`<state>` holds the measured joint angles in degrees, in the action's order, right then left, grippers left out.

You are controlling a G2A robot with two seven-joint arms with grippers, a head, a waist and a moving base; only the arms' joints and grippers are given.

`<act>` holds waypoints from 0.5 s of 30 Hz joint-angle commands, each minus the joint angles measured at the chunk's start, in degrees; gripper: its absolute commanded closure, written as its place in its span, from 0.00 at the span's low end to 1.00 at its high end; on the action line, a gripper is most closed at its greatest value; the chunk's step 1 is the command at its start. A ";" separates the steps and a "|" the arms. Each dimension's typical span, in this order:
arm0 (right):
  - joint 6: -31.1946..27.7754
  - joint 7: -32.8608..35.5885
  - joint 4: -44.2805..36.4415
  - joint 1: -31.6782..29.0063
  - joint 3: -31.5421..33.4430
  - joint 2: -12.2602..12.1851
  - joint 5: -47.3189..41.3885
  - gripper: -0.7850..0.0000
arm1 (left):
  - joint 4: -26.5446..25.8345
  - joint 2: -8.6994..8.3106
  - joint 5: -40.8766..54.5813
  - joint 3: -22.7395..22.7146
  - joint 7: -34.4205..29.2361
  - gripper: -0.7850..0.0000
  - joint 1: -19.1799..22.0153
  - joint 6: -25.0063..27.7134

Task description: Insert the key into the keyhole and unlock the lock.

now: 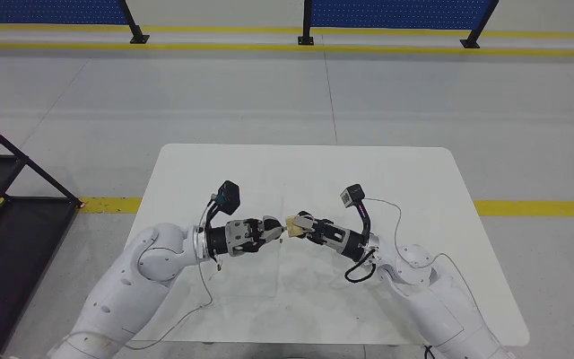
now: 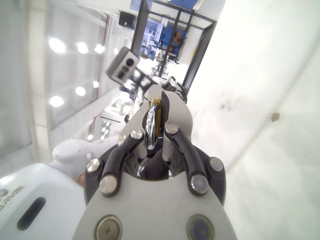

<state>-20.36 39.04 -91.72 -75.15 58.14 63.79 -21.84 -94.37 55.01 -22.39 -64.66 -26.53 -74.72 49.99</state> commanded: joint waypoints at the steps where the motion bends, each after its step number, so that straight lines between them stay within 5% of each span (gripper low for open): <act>1: 0.00 0.00 0.00 0.00 0.00 0.00 0.00 1.00 | -0.40 0.02 -1.82 -0.22 0.95 1.00 -0.18 0.20; 15: 0.00 0.00 0.00 0.00 0.00 0.00 0.00 1.00 | -2.67 0.28 -14.72 -1.77 8.57 1.00 -1.75 0.26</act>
<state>-20.35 39.04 -91.72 -75.15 58.14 63.79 -21.83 -96.94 55.27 -36.12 -66.32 -18.63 -76.38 50.15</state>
